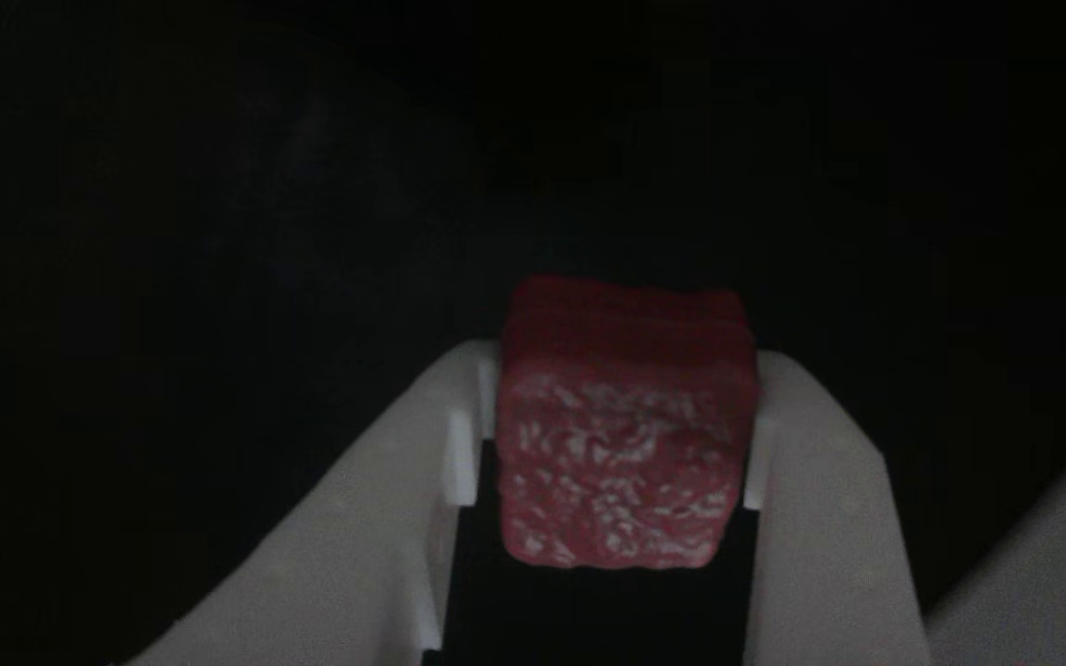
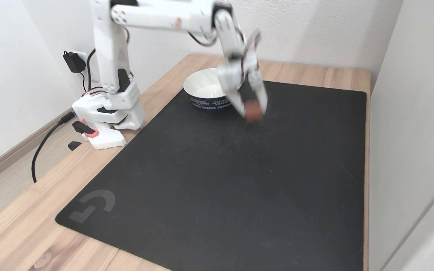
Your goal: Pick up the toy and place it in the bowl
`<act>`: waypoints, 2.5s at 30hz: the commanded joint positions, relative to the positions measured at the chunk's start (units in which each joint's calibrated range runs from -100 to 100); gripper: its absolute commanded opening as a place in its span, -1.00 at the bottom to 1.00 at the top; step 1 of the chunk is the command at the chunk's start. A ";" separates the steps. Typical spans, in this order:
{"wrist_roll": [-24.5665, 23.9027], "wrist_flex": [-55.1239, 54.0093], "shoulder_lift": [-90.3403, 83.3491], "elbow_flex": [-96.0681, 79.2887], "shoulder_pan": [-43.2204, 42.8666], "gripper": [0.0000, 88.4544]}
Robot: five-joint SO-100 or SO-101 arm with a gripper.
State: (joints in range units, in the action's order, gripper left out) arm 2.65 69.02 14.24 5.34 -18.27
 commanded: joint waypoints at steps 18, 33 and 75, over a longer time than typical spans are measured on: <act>6.27 0.84 -25.20 -20.43 -24.52 -0.95; 6.27 5.07 -24.45 -22.51 -24.60 -0.95; 6.06 -5.85 -26.20 -16.47 14.55 -0.95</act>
State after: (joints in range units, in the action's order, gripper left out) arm 8.73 66.65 -9.08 -8.36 -12.94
